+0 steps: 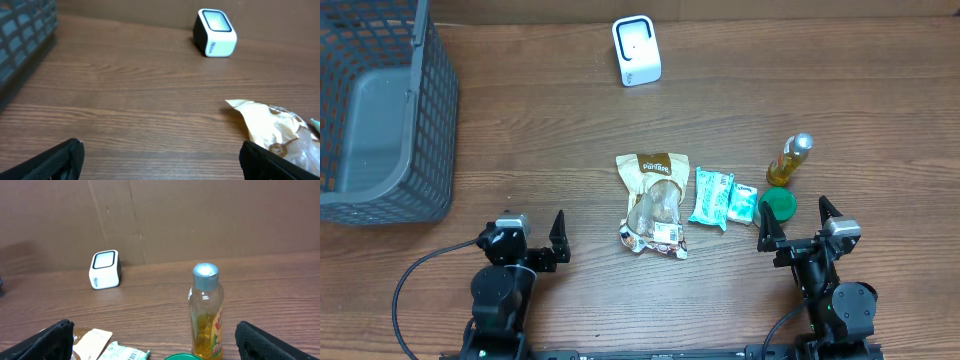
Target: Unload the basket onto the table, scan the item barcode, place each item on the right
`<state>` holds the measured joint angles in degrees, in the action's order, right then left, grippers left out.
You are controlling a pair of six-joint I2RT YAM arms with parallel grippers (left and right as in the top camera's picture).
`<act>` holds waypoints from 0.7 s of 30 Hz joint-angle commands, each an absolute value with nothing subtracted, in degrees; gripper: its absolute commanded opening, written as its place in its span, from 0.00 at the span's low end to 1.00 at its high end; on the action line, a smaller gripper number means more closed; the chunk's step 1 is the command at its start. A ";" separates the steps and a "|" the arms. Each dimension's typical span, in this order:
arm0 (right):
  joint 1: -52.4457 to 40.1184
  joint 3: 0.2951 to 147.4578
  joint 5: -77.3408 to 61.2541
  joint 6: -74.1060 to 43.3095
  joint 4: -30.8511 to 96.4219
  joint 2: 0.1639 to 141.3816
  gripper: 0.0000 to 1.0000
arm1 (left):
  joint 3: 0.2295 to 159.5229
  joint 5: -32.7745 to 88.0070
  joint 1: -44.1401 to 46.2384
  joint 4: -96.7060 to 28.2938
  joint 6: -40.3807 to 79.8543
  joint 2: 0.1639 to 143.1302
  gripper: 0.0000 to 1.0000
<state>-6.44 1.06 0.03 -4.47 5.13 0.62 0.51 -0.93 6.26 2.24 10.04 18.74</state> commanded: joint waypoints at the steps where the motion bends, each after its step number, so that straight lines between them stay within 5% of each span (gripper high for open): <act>1: -6.68 0.45 0.30 -4.23 4.82 0.16 1.00 | 0.30 -3.81 6.35 -0.84 8.47 13.56 1.00; 21: -6.70 0.45 0.30 -4.23 4.82 0.16 1.00 | 0.30 -1.85 6.31 -4.40 1.23 0.19 1.00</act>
<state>-6.44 1.06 0.03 -4.47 5.13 0.62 0.51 -2.94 6.26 -4.34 2.76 0.91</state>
